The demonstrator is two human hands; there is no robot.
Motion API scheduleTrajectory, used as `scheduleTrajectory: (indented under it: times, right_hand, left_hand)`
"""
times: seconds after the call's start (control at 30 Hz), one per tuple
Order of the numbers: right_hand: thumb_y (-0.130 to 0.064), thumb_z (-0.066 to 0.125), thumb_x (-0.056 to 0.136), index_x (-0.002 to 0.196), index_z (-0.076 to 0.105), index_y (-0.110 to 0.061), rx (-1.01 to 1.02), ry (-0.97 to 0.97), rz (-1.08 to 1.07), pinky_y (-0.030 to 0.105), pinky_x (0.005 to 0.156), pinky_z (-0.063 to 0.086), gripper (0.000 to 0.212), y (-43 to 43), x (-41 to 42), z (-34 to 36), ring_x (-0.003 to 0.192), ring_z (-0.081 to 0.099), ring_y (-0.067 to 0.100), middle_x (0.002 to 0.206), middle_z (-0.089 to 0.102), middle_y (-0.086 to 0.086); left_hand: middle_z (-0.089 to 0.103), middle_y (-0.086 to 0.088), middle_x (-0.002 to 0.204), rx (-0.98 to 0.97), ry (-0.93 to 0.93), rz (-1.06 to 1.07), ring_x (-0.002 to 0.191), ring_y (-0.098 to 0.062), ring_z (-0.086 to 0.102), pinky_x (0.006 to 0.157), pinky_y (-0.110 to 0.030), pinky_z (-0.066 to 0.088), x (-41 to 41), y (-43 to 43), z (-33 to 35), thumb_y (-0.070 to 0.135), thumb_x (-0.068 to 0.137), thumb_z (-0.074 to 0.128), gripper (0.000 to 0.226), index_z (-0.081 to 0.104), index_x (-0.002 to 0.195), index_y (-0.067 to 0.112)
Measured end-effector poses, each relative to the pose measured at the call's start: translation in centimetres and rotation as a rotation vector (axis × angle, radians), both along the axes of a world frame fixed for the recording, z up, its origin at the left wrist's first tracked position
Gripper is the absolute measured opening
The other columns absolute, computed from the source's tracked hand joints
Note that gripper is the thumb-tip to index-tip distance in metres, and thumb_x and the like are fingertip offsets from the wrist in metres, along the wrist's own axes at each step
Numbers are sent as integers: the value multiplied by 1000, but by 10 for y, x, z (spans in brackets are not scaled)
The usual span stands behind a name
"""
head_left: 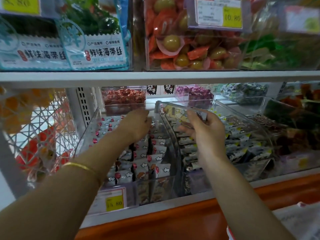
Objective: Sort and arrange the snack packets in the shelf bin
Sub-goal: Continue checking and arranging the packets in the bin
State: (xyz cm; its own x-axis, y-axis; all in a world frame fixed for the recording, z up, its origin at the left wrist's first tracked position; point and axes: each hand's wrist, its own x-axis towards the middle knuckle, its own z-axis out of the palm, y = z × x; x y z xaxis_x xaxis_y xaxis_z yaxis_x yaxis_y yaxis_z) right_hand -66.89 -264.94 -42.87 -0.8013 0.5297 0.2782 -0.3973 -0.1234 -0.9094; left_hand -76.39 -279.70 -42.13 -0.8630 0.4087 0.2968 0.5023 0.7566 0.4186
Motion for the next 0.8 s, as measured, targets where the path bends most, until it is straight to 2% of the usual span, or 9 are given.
scheduleTrajectory:
  times: [0.07, 0.17, 0.2, 0.3, 0.37, 0.43, 0.57, 0.7, 0.8]
  right_hand:
    - [-15, 61, 90, 105, 60, -7, -19, 5, 1, 22, 63, 57, 17, 3, -3, 0, 63, 69, 12, 95, 61, 6]
    - [-15, 59, 92, 109, 58, -7, -31, -6, 10, 20, 61, 56, 20, 6, -4, 0, 60, 68, 8, 94, 60, 3]
    - [-15, 59, 92, 109, 58, -5, -43, -9, 9, 19, 61, 56, 20, 7, -5, 0, 59, 68, 8, 93, 60, 3]
    - [-12, 59, 91, 105, 59, 1, -61, -4, -16, 21, 61, 57, 19, 11, -6, 1, 59, 66, 8, 89, 59, 7]
    - [-12, 59, 91, 105, 59, 3, -66, -5, -37, 21, 62, 58, 21, 13, -7, 2, 59, 66, 8, 93, 59, 11]
    - [-13, 59, 91, 107, 58, 3, -69, -13, -45, 23, 64, 58, 23, 13, -7, 2, 60, 67, 7, 97, 60, 13]
    - [-13, 60, 91, 105, 57, 6, -67, -24, -55, 31, 69, 60, 24, 11, -9, 1, 58, 68, 9, 88, 60, 8]
    - [-11, 60, 90, 103, 57, 5, -109, -18, -59, 21, 60, 56, 21, 9, -11, 0, 59, 66, 11, 91, 57, 10]
    - [-12, 59, 90, 105, 58, 1, -127, -22, -48, 18, 59, 54, 20, 8, -11, -1, 72, 66, 21, 101, 58, 14]
  left_hand:
    - [56, -19, 117, -140, -12, -1, 105, -32, 53, 93, -44, 43, -18, 8, -3, 25, 100, 34, 37, 55, 114, -2]
    - [58, -24, 107, -251, -59, -31, 98, -36, 54, 90, -47, 44, -35, 17, -9, 26, 100, 30, 39, 56, 92, -2]
    - [57, -27, 108, -275, -85, -39, 98, -37, 54, 89, -46, 44, -39, 19, -12, 27, 100, 28, 40, 56, 92, -2]
    - [45, -18, 136, -415, -114, -5, 125, -33, 42, 106, -55, 28, -53, 21, -26, 35, 100, 24, 44, 47, 124, 6]
    - [35, -11, 145, -486, -89, 19, 134, -29, 32, 109, -61, 16, -58, 20, -34, 37, 100, 21, 46, 37, 134, 12]
    - [31, -10, 146, -467, -73, 33, 135, -28, 29, 109, -62, 13, -62, 19, -39, 42, 99, 19, 51, 32, 138, 13]
    - [30, -11, 146, -465, -81, 36, 136, -27, 27, 108, -63, 15, -69, 20, -41, 48, 96, 15, 58, 31, 138, 11]
    - [2, -10, 158, -455, -107, 48, 145, -27, 3, 112, -60, 5, -75, 20, -43, 50, 96, 15, 63, 14, 147, 14]
    - [6, -14, 157, -438, -149, 34, 144, -29, 5, 113, -56, 14, -80, 21, -41, 50, 96, 16, 63, 17, 146, 11]
